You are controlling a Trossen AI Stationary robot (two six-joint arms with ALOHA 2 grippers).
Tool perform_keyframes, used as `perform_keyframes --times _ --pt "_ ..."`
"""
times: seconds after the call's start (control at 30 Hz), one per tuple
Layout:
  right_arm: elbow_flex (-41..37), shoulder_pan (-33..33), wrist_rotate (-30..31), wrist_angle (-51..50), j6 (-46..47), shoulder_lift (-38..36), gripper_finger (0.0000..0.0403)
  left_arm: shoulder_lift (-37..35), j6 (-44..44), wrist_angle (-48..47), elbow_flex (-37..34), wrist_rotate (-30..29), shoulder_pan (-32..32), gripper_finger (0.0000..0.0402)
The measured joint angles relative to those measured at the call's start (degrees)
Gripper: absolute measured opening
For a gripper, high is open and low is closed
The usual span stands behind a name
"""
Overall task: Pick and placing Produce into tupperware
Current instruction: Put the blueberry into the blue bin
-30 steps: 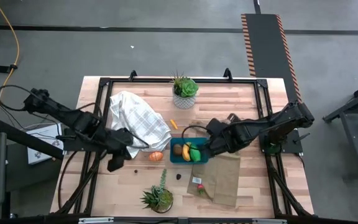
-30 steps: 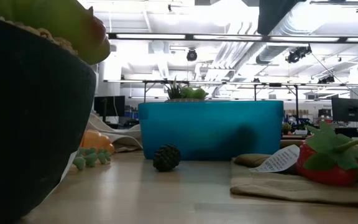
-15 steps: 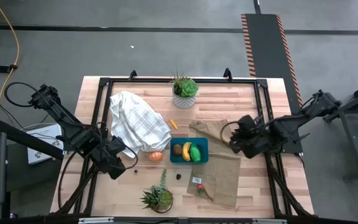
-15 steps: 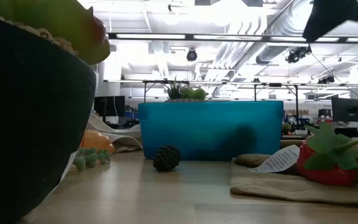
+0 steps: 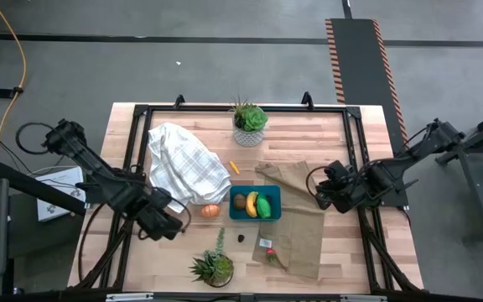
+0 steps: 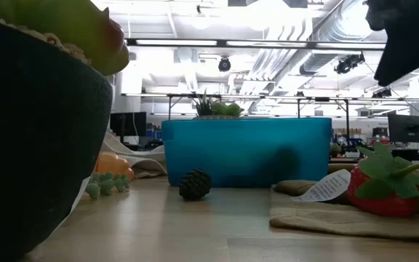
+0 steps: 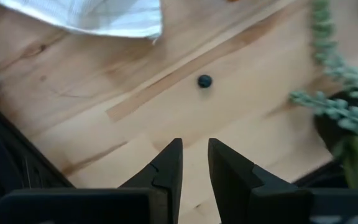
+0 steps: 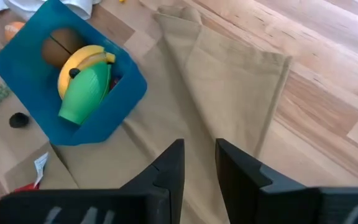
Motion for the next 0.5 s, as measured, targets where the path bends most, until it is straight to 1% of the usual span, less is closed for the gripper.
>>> perform_keyframes --times 0.1,0.33,0.4,0.5 --pt "-0.87 -0.02 -0.02 -0.01 -0.6 0.02 0.0081 2.92 2.48 0.7 0.0 2.24 2.78 0.0065" --pt "-0.96 -1.27 0.09 -0.35 -1.55 0.02 0.0081 7.39 11.94 7.26 0.0 3.14 8.51 0.0065" --pt "-0.96 -1.99 0.08 -0.23 -1.52 0.02 0.0081 8.38 14.51 8.99 0.0 3.94 9.62 0.0065" --pt "-0.96 -2.78 -0.38 -0.12 -2.27 0.02 0.0081 10.08 17.08 9.14 0.0 4.49 10.23 0.0065"
